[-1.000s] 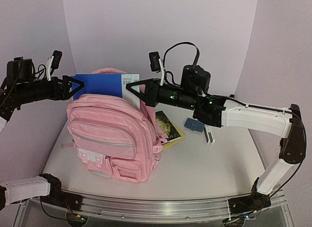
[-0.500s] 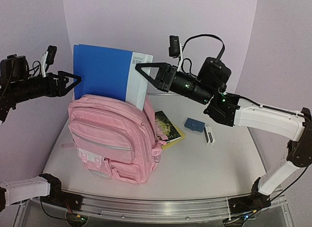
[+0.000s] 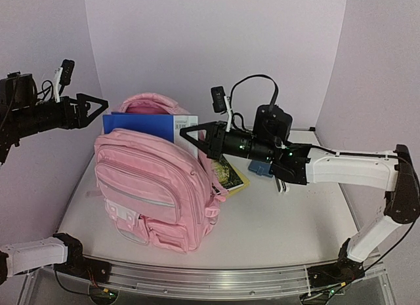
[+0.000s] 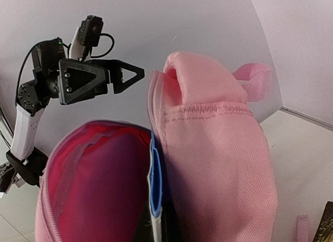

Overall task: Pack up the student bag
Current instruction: Place the files in the student bag.

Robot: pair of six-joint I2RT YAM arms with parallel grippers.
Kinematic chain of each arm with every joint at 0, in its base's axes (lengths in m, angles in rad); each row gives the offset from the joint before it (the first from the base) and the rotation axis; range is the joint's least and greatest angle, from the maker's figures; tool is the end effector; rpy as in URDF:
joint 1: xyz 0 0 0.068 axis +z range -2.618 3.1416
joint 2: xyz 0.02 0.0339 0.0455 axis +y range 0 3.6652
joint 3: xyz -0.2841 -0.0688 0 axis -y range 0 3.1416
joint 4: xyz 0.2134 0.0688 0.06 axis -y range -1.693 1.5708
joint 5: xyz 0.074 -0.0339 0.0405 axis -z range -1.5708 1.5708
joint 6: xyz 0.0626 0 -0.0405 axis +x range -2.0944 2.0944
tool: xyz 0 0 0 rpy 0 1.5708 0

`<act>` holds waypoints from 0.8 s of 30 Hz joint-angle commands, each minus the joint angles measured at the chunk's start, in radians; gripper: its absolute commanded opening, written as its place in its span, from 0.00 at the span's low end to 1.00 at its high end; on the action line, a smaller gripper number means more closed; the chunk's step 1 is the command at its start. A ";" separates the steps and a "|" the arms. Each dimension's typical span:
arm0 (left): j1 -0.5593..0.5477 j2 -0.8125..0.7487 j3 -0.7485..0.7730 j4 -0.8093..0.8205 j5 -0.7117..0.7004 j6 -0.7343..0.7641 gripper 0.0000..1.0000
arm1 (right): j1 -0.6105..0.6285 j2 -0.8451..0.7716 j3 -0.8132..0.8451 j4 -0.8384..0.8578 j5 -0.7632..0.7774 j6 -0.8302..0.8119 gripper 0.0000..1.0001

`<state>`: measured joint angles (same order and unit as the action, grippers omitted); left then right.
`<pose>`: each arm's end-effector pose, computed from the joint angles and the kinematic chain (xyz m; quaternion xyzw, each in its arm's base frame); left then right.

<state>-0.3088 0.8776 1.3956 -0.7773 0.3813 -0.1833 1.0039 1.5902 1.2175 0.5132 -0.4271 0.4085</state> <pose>0.1090 -0.0592 0.4560 0.1641 0.7695 -0.2915 0.5441 0.1799 0.3309 0.3941 -0.3409 0.5657 0.5846 0.4712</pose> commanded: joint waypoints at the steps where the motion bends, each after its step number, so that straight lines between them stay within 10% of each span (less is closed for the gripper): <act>1: -0.003 0.001 0.034 0.017 -0.009 0.008 1.00 | 0.016 0.073 -0.059 -0.031 0.008 -0.027 0.00; 10: -0.001 0.008 0.034 0.003 0.011 0.017 1.00 | 0.054 0.118 -0.039 -0.059 0.052 -0.072 0.01; 24: -0.001 0.032 -0.021 -0.007 0.010 0.037 1.00 | 0.057 -0.132 0.001 -0.238 0.111 -0.081 0.69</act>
<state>-0.3088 0.9039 1.3961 -0.7853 0.3958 -0.1612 1.0565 1.5747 1.1873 0.3399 -0.3523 0.3291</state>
